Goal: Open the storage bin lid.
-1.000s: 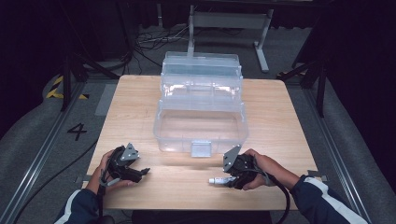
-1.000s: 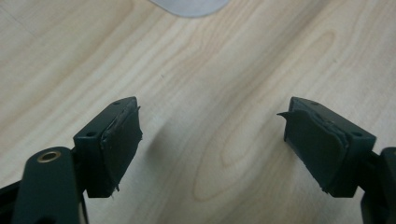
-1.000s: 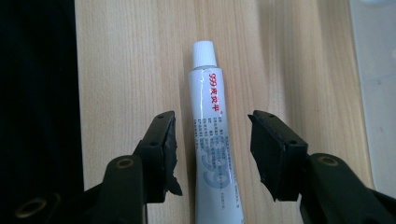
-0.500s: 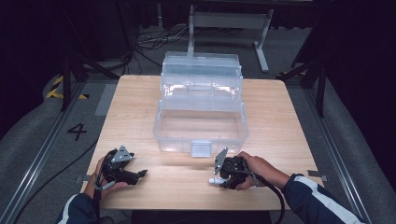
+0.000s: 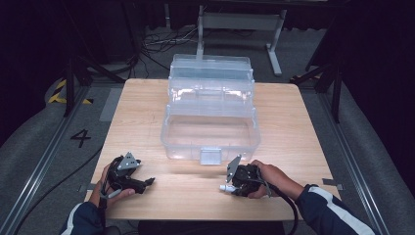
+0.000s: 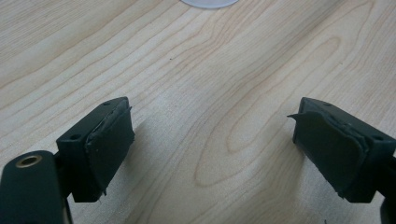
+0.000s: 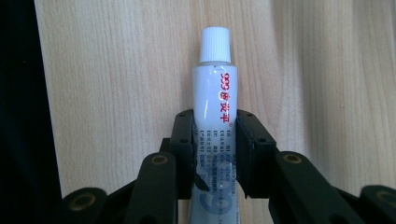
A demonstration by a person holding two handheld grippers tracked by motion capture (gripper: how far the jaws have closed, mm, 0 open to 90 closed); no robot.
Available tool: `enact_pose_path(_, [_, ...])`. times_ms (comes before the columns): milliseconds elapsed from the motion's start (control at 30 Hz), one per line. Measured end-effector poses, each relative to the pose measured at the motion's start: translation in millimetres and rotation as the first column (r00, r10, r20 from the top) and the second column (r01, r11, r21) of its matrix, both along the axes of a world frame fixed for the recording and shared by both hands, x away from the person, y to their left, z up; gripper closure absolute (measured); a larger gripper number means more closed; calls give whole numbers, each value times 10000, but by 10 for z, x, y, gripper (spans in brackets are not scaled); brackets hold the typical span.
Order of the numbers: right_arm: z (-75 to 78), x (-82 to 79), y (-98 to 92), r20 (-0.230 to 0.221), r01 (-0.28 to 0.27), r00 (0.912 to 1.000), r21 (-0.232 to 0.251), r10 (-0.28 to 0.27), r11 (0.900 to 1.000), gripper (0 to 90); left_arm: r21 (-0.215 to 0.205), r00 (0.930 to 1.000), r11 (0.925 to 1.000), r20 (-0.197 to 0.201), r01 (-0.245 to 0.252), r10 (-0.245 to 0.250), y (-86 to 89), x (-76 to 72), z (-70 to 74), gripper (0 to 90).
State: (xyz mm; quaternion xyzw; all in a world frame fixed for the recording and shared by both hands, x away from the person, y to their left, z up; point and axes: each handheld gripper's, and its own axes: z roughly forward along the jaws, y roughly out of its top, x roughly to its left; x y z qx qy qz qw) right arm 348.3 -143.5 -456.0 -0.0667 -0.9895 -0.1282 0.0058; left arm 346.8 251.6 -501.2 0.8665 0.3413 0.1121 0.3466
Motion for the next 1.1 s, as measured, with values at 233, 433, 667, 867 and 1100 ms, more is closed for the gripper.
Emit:
enact_pose_path(233, [78,23,-102,206,134,9997,281,-140,9995,714,0,10000,10000,-2,0,0,0,0,0,125])
enact_pose_path(433, [176,36,-179,369,89,9993,755,-117,9971,715,-1,10000,10000,5,-3,3,0,1,0,125])
enact_pose_path(667, [296,51,-235,556,67,9984,999,-123,9950,715,-4,10000,10000,3,-2,2,0,1,0,125])
enact_pose_path(867, [439,84,-300,778,110,9968,1201,-205,9927,715,-4,10000,10000,1,-4,4,0,1,0,125])
enact_pose_path(1100, [569,126,-345,1049,158,9940,1360,-303,9906,715,-4,10000,10000,4,-4,4,-1,1,-1,125])
